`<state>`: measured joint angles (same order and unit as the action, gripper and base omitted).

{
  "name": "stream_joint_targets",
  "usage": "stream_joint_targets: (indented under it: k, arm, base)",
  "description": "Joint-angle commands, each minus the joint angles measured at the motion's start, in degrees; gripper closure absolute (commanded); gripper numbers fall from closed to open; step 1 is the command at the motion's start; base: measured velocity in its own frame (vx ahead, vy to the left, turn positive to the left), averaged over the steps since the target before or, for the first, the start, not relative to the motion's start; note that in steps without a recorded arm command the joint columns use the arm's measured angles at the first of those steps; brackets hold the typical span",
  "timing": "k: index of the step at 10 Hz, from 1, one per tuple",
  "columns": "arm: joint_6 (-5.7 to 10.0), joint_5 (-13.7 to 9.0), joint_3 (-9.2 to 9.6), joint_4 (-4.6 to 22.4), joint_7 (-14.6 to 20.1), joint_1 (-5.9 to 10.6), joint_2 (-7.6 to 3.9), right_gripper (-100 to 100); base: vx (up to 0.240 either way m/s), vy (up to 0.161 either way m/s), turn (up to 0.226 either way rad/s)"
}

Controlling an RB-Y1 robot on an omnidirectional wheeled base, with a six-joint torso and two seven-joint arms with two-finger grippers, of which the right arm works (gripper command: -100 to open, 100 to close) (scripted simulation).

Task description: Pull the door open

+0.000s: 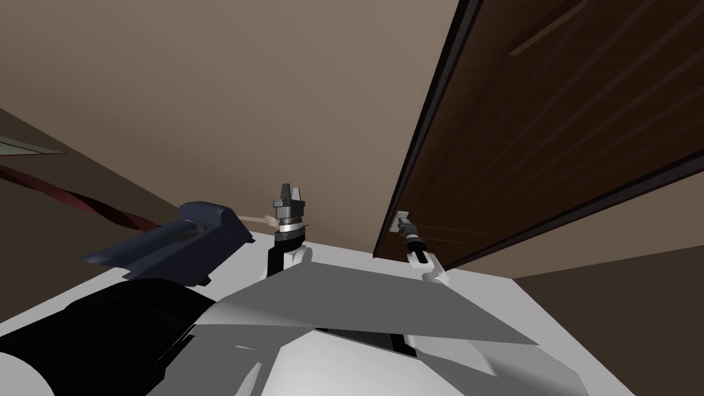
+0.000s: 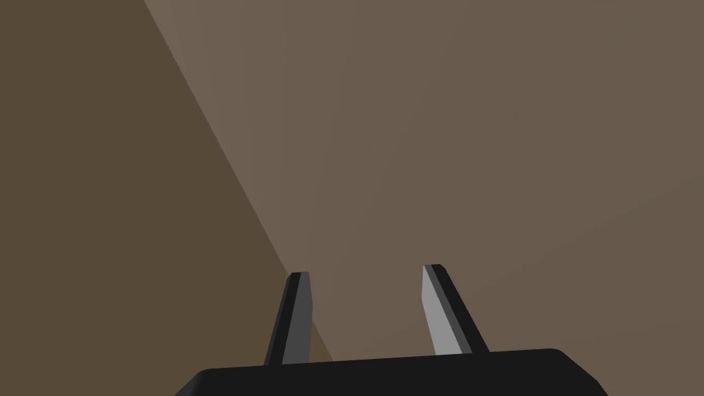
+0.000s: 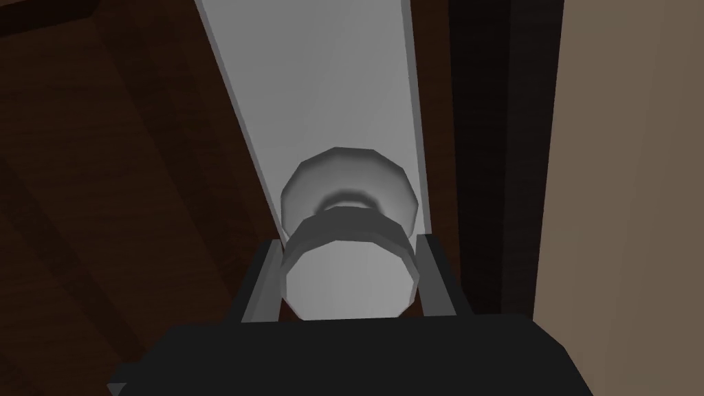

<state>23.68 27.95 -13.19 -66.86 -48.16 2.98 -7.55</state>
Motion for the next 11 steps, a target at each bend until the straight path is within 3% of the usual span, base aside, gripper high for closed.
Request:
stream_joint_targets:
  k: [1,8,9,11]
  arm:
    - [0.04,-1.26,0.20,0.34,2.31,0.08,-0.13,100]
    - [0.43,-7.99,1.27,2.39,12.74,1.40,-1.11,100]
    - [0.43,-7.99,1.27,2.39,13.25,1.40,-1.11,100]
    - [0.59,-10.61,1.71,3.18,16.77,1.94,-1.47,100]
  base:
    - [-0.054,-0.017,0.050]
    - [-0.058,-0.019,0.059]
    - [-0.045,-0.020,0.038]
    - [-0.052,-0.018,0.076]
